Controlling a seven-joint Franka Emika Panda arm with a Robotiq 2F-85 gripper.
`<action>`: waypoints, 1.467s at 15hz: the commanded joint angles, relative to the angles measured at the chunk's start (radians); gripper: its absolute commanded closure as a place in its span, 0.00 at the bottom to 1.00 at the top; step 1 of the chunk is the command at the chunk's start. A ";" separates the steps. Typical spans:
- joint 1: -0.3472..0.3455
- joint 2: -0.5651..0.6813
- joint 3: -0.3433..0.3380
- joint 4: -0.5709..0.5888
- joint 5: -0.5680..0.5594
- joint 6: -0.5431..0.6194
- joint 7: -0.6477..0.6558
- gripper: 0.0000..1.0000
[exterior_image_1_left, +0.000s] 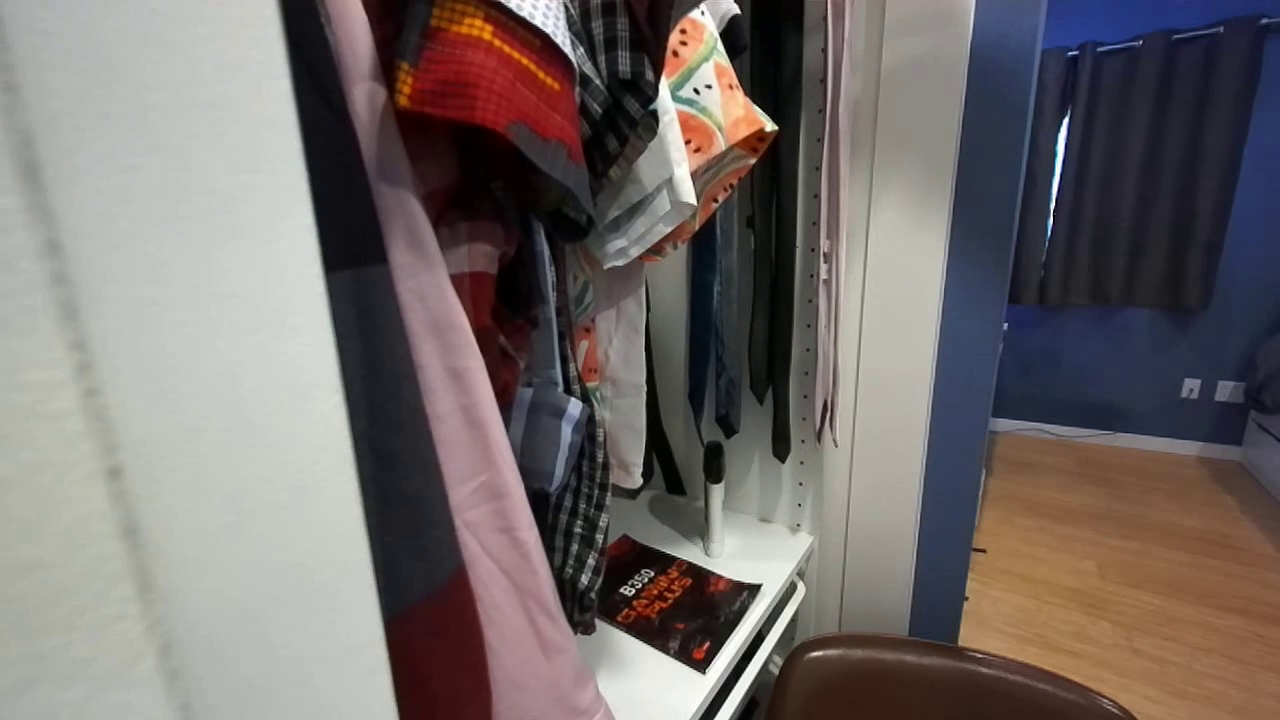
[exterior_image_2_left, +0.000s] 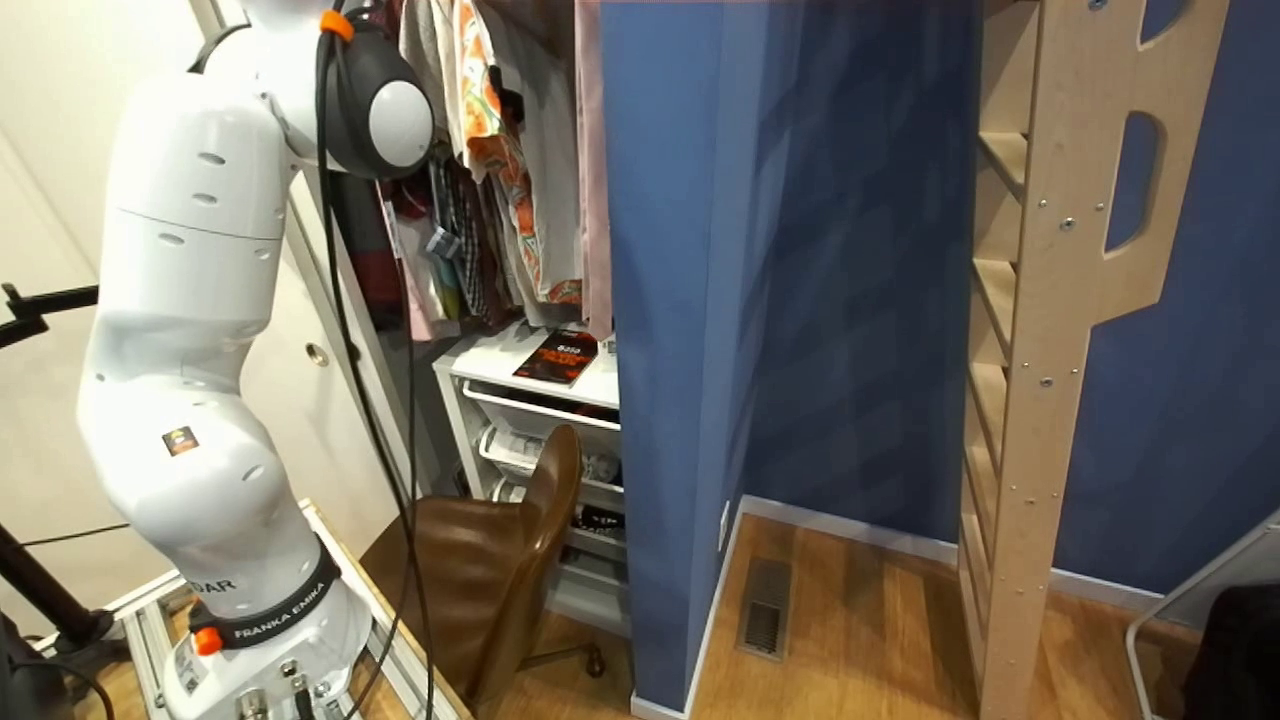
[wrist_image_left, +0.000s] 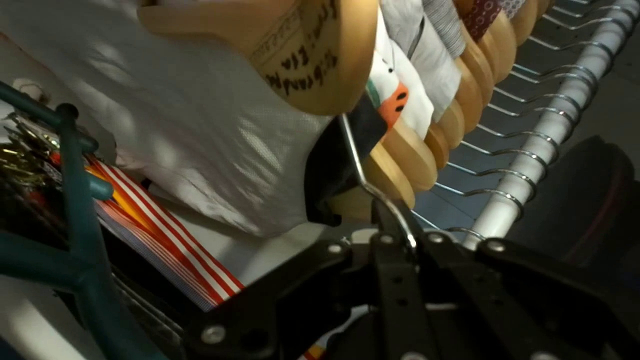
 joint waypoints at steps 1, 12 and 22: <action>-0.049 -0.042 0.022 -0.007 0.082 -0.096 0.048 0.98; -0.074 -0.154 -0.072 -0.012 0.005 -0.458 0.088 0.98; -0.081 -0.269 -0.170 0.009 -0.145 -0.454 -0.221 0.98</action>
